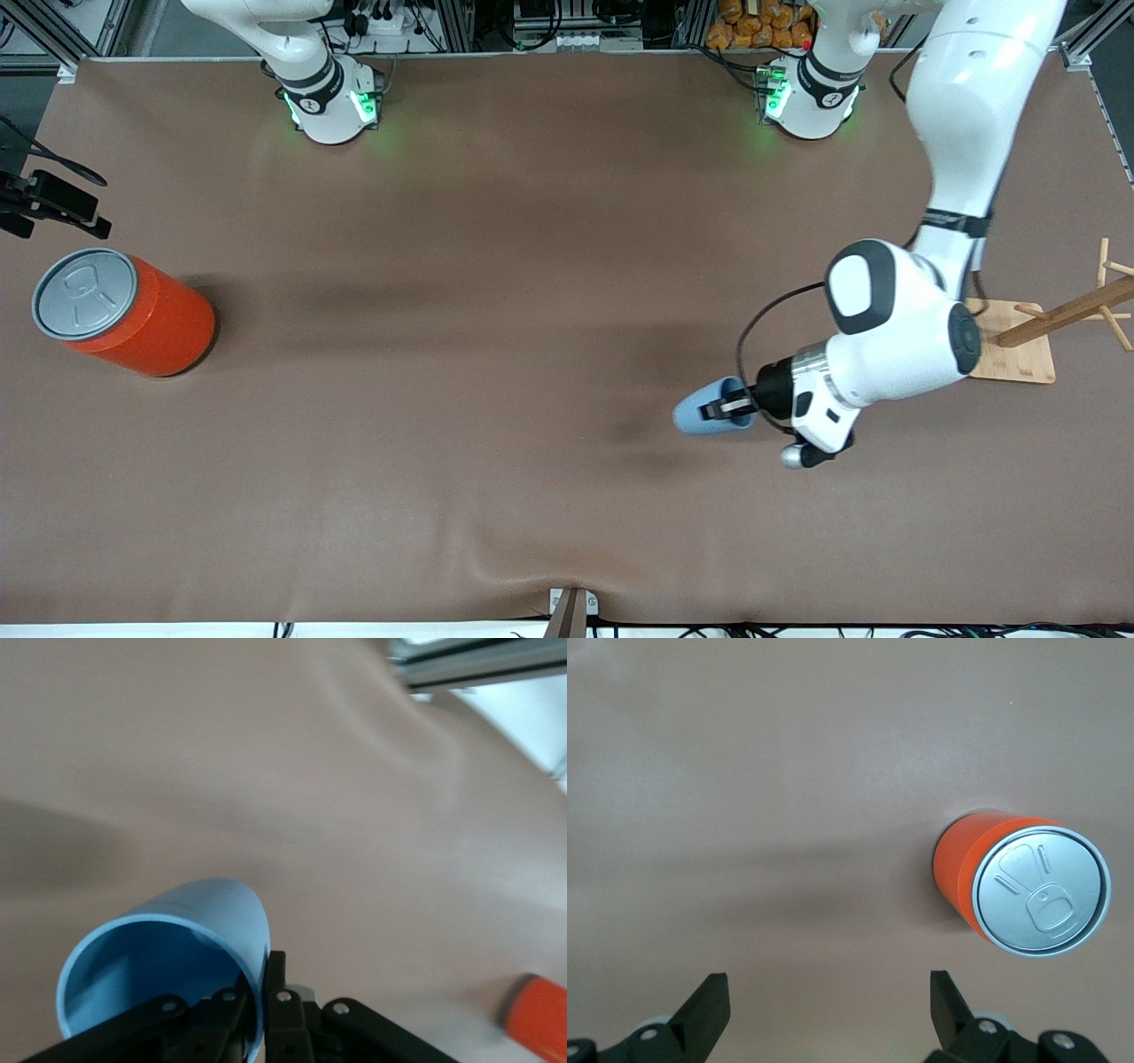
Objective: Flip cup
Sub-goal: 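Lift the cup with the left gripper and rotate it rim upward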
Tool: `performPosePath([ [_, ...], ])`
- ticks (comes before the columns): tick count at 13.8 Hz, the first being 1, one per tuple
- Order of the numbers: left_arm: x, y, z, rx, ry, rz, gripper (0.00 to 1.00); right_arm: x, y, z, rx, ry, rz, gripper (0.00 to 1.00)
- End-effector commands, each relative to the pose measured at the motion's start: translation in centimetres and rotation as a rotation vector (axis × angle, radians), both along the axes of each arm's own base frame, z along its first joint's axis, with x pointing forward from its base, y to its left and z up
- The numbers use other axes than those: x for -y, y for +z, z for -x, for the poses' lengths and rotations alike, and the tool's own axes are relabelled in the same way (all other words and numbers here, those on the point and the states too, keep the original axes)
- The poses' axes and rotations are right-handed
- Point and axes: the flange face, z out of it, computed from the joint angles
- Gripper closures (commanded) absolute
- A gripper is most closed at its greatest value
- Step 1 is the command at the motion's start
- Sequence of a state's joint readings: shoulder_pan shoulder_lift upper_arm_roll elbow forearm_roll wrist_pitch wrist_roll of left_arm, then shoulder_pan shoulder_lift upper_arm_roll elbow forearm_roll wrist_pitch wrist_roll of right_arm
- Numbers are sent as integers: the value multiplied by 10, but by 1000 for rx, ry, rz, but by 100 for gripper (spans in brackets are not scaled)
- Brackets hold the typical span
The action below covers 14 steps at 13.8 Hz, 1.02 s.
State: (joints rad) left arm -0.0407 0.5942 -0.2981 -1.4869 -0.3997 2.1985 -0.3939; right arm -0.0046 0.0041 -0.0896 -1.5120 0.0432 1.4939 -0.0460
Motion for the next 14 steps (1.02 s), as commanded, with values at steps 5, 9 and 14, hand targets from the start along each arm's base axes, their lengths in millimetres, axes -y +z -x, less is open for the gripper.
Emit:
performPosePath([
  [5, -22, -5, 27, -77, 36, -303, 100, 0, 4, 1, 6, -3, 13, 0],
  [9, -21, -15, 30, -87, 49, -304, 100, -4, 3, 1, 1, 5, 9, 0],
  [14, -23, -28, 37, -81, 63, -352, 100, -3, 2, 0, 4, 3, 11, 0],
])
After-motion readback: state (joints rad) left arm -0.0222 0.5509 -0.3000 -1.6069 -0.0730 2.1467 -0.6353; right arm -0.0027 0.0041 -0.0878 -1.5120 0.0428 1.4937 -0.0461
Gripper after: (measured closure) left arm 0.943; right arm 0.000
